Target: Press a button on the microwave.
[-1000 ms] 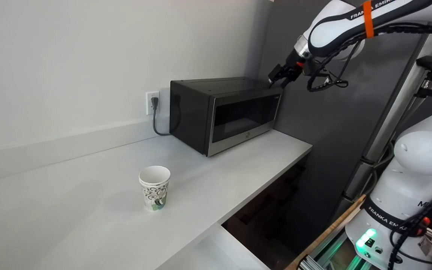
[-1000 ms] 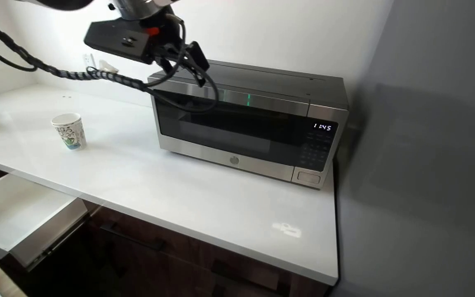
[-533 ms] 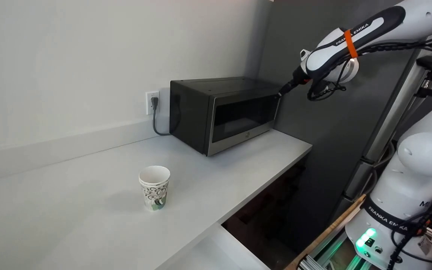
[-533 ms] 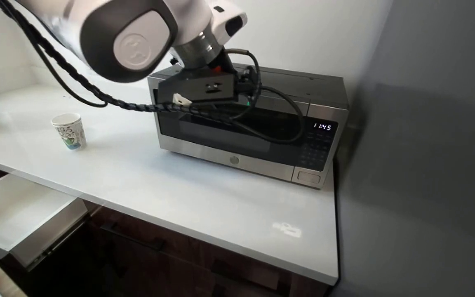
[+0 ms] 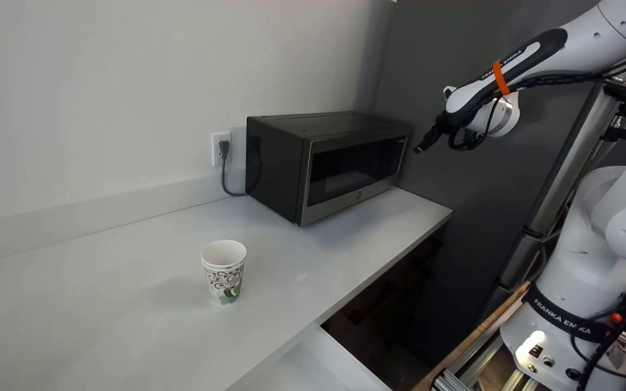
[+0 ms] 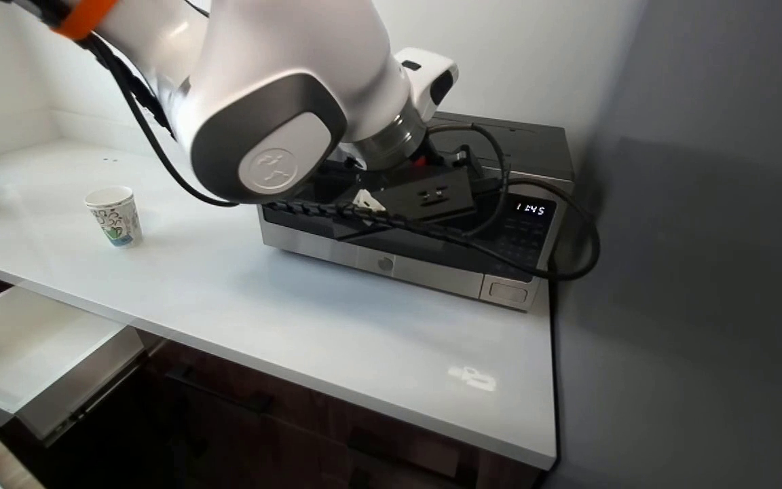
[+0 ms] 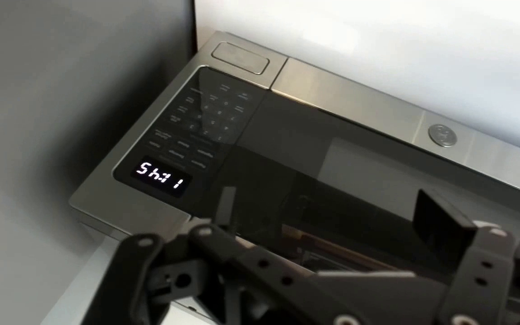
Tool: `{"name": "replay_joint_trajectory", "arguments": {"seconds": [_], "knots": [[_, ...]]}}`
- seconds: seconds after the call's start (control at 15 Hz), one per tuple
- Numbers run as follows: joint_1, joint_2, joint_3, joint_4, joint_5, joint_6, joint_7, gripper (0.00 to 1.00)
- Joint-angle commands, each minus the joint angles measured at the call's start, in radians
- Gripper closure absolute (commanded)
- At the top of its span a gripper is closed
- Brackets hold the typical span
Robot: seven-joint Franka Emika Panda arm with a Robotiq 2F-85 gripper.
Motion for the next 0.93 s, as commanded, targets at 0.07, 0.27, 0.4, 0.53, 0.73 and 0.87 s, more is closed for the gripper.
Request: {"name": "replay_joint_trajectory", "arguments": {"seconds": [0.07, 0.27, 0.4, 0.53, 0.73, 0.87], "knots": [[0.047, 0.029, -0.074, 0.016, 0.001, 0.054, -0.028, 0.0], [0.06, 0.082, -0.104, 0.044, 0.001, 0.072, -0.031, 0.0], [0.064, 0.096, -0.104, 0.05, 0.0, 0.075, -0.03, 0.0], [0.071, 0.136, -0.104, 0.051, 0.007, 0.095, -0.022, 0.0], [0.089, 0.181, -0.122, 0.055, 0.033, 0.112, 0.002, 0.0], [0.1, 0.203, -0.127, 0.055, 0.056, 0.13, 0.02, 0.25]]}}
